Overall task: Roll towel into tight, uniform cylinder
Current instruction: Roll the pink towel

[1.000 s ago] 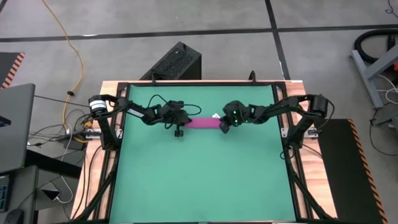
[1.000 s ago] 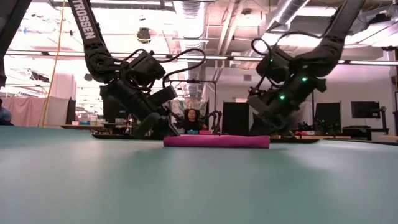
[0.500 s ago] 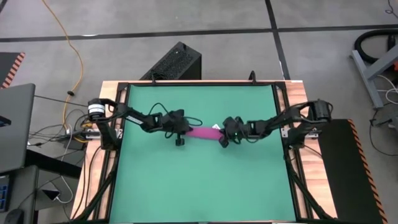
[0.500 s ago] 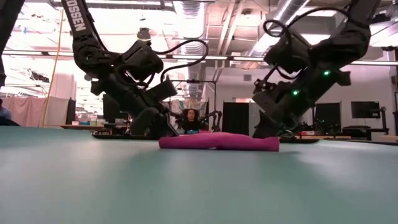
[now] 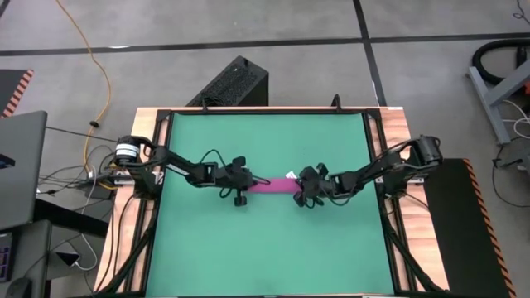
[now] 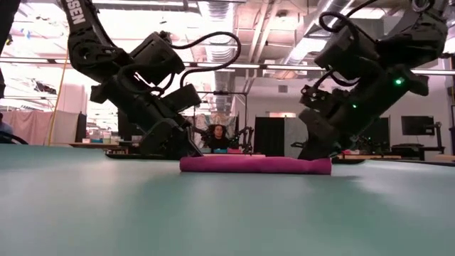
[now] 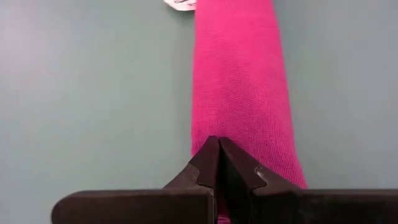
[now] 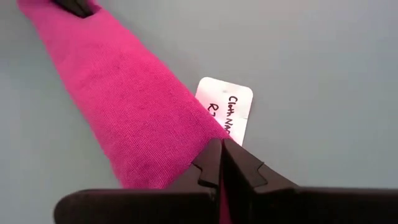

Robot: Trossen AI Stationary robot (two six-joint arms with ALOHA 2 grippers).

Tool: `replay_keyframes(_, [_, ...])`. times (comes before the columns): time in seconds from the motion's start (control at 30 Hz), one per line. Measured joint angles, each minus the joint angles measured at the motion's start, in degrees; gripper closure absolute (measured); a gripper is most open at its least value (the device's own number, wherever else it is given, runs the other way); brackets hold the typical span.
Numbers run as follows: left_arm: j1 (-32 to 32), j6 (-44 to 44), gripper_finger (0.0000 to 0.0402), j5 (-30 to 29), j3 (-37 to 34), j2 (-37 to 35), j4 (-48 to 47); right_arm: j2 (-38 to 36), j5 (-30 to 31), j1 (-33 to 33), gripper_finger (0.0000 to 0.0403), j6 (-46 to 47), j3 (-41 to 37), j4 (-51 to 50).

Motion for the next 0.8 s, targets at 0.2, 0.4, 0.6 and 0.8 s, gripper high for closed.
replay_keyframes(0.2, [-0.8,-1.0,0.0401,-0.9,0.0,0.0,0.0,-5.8,4.3,1.4,0.0368,-4.4,-0.2,-0.9])
replay_keyframes(0.4, [-0.8,-1.3,0.0401,-1.2,0.0,0.0,0.0,-14.0,4.9,2.7,0.0368,-9.3,-0.2,-2.0])
replay_keyframes(0.6, [-0.8,-1.5,0.0401,-1.3,0.0,0.0,0.0,-13.2,4.9,4.8,0.0382,-21.3,-0.2,10.3])
replay_keyframes(0.8, [-0.8,-1.7,0.0401,-1.3,0.0,0.0,0.1,-2.8,2.4,3.7,0.0396,-26.2,-6.1,34.2])
